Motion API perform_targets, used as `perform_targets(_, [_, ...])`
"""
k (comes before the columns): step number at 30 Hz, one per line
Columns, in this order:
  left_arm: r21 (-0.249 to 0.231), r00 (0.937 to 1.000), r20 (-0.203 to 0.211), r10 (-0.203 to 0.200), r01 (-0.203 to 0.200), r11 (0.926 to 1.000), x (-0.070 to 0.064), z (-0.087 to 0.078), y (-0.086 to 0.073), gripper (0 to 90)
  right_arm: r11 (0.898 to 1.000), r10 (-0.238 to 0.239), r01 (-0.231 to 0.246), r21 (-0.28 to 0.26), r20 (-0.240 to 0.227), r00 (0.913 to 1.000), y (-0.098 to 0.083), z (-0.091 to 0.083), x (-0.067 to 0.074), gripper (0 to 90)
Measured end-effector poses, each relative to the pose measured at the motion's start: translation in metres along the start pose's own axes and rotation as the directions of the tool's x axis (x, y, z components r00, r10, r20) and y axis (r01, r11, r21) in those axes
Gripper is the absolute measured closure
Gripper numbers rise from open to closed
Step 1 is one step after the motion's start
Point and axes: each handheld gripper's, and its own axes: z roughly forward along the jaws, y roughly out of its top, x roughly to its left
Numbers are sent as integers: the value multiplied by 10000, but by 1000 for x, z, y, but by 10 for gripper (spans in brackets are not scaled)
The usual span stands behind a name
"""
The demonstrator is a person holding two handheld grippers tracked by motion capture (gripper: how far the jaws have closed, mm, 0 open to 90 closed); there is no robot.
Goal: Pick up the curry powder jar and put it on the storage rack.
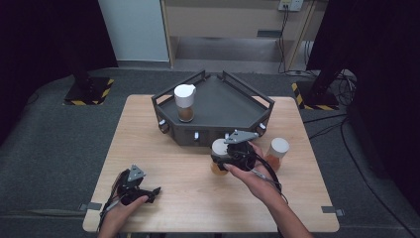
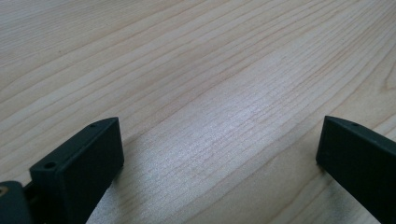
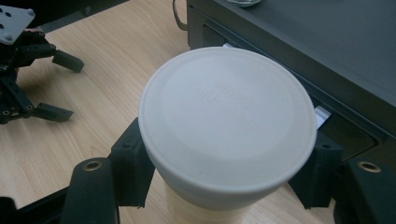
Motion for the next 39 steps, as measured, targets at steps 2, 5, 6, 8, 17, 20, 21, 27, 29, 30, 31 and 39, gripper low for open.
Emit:
perform_targets(2, [0,10000,-8,2,-2,10000,0,0,0,0,10000,-48,48,-6,13,10000,2,-2,0,339])
perform_targets(5, [-1,10000,-14,2,-2,10000,0,0,0,0,10000,-10,10,-26,-21,10000,5,-4,-1,339])
perform_targets(6, [3,10000,-16,7,-7,10000,0,0,0,0,10000,16,-16,3,-31,10000,6,-5,-1,339])
perform_targets(8, [2,10000,-20,1,-1,10000,0,0,0,0,10000,-16,16,-18,-6,10000,8,-6,-1,339])
perform_targets(17, [19,10000,-61,-18,19,10000,-1,0,0,0,10000,39,-38,-47,93,9999,21,-15,-3,339])
perform_targets(20, [19,10000,-63,-20,20,10000,-1,0,0,0,9999,53,-52,-116,128,9999,24,-18,-3,339])
perform_targets(21, [10,10000,-59,-23,23,10000,-1,0,0,0,9999,37,-35,-155,135,9999,25,-19,-4,339])
perform_targets(27, [7,10000,-71,-25,25,10000,-2,0,0,0,9997,46,-42,-224,192,9998,34,-25,-5,339])
perform_targets(29, [7,10000,-72,-29,29,10000,-2,0,0,0,9996,101,-94,-282,219,9997,37,-27,-7,339])
perform_targets(30, [8,10000,-71,-26,26,10000,-2,0,0,0,9995,95,-88,-298,227,9997,38,-28,-7,339])
perform_targets(31, [5,10000,-71,-28,28,10000,-2,0,0,0,9995,108,-100,-315,253,9996,40,-29,-7,339])
perform_targets(39, [14,10000,-85,-41,41,10000,-2,0,1,0,9994,45,-29,-356,439,9990,53,-38,-9,339])
